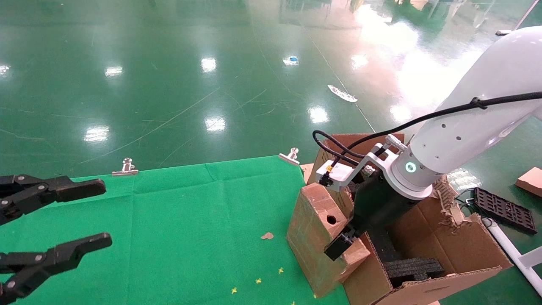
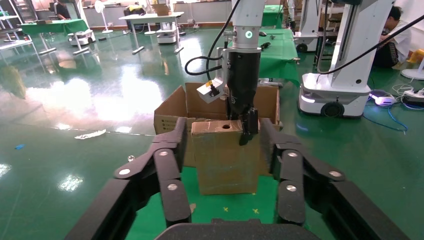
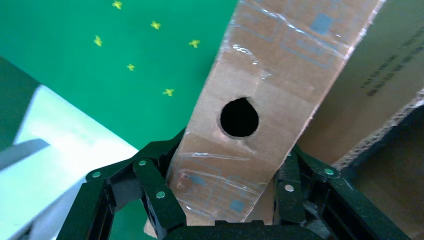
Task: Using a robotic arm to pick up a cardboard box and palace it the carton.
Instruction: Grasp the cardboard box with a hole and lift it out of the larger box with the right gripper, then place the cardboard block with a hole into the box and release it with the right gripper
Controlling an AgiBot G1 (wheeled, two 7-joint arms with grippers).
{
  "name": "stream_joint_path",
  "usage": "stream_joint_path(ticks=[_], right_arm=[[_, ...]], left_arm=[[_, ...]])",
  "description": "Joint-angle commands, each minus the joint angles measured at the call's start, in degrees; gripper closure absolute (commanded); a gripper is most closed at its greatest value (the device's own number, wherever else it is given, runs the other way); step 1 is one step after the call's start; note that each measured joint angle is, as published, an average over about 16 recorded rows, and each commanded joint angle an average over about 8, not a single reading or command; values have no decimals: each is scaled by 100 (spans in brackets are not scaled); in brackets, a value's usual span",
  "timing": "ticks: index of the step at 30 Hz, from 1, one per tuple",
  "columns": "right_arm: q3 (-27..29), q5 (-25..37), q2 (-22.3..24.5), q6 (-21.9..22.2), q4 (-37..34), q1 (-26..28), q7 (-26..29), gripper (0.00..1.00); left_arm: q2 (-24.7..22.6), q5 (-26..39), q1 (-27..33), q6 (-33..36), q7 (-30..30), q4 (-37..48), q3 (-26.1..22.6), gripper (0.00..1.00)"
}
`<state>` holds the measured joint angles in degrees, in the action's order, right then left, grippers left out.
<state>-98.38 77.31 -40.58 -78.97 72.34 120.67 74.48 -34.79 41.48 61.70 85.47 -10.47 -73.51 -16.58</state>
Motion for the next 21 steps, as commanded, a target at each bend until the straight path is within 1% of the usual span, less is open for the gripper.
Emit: stream_joint_path(ticks=[1, 6, 10, 16, 21], right_arm=[[-22, 95, -37, 27, 57, -2, -25, 100], [261, -150, 212, 296, 199, 142, -570, 100], [642, -507, 469, 461, 42, 444, -1142, 100], [1181, -880, 829, 519, -638, 1049, -1863, 100], [1342, -792, 1068, 304, -1349, 1463, -2231, 100]], left_arm=[[0, -1, 0, 0, 0, 0, -1, 100], [1, -2, 1, -1, 1, 0, -3, 100], [2, -3, 1, -2, 2, 0, -4, 100], [3, -4, 1, -3, 3, 0, -6, 100], [3, -5, 2, -3, 4, 0, -8, 100]])
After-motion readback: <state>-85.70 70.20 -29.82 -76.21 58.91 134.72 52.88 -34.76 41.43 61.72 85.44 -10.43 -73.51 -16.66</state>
